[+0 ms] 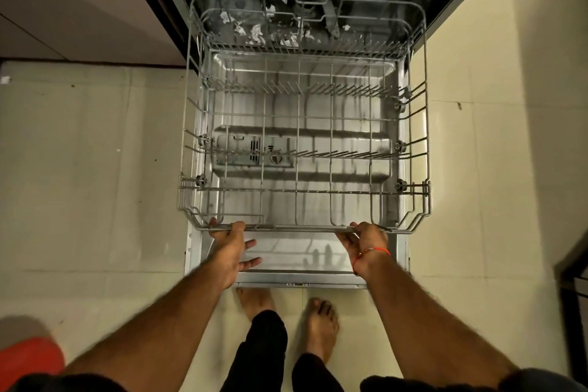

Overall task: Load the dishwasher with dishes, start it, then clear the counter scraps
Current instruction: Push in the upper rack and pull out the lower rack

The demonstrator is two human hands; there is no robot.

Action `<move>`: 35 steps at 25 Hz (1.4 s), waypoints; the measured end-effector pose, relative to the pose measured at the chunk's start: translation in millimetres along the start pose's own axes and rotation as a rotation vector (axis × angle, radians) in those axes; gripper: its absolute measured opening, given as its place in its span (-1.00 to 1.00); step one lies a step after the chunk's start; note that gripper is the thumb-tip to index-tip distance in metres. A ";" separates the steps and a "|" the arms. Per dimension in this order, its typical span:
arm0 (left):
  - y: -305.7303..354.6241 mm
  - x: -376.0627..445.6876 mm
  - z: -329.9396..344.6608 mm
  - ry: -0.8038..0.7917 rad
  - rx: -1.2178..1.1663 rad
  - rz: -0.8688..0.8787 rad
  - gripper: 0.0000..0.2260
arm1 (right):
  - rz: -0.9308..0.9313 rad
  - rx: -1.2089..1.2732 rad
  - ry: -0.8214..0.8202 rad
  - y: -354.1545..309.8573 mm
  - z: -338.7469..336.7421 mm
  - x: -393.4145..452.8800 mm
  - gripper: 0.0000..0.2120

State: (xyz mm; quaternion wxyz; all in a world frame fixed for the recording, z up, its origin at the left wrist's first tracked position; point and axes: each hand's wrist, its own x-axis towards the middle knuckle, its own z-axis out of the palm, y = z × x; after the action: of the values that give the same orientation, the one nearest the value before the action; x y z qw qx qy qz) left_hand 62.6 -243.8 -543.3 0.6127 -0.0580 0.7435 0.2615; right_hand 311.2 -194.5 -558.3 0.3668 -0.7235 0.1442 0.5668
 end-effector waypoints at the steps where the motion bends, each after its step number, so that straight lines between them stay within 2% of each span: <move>1: -1.9 -1.6 -0.3 0.003 -0.007 -0.009 -0.76 | 0.002 -0.014 -0.006 1.8 -2.4 0.8 -0.59; 7: -21.7 -11.0 3.9 0.048 -0.112 -0.065 -0.68 | 0.033 -0.068 -0.051 13.3 -25.2 -1.0 -0.62; 14: -28.1 -14.1 1.8 0.097 -0.044 -0.040 -0.74 | 0.055 -0.165 -0.138 16.4 -44.6 -0.7 -0.64; 17: -28.6 -16.9 1.0 0.113 -0.009 -0.024 -0.54 | 0.065 -0.269 -0.170 13.0 -50.5 -6.7 -0.66; 20: -34.0 -31.6 -9.3 0.193 -0.011 0.036 -0.23 | 0.023 -0.572 -0.195 4.9 -59.2 -21.9 -0.61; 22: -39.2 -48.3 -20.7 0.225 0.012 0.088 -0.16 | -0.031 -0.729 -0.191 -0.9 -67.8 -35.8 -0.64; 24: -39.5 -74.5 -31.1 0.204 0.078 0.186 -0.20 | -0.073 -0.747 -0.221 -8.5 -73.4 -57.8 -0.69; 26: -34.5 -102.7 -38.7 0.145 0.104 0.268 -0.28 | -0.086 -0.657 -0.272 -16.9 -74.0 -86.5 -0.73; 30: -1.5 -195.5 -48.8 0.035 -0.051 0.295 -0.51 | -0.077 -0.451 -0.402 -44.4 -64.6 -177.7 -0.73; 32: 16.2 -251.6 -56.6 -0.012 -0.084 0.320 -0.57 | -0.114 -0.443 -0.454 -56.8 -59.3 -236.1 -0.71; 35: 37.0 -330.3 -73.8 -0.077 -0.013 0.440 -0.65 | -0.198 -0.485 -0.529 -66.0 -49.4 -320.9 -0.73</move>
State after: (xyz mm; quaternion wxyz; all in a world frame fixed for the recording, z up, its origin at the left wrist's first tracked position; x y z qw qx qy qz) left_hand 62.6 -323.4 -212.3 0.5686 0.1117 0.7125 0.3957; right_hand 286.3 -249.8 -232.5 0.2626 -0.6283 -0.1649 0.7135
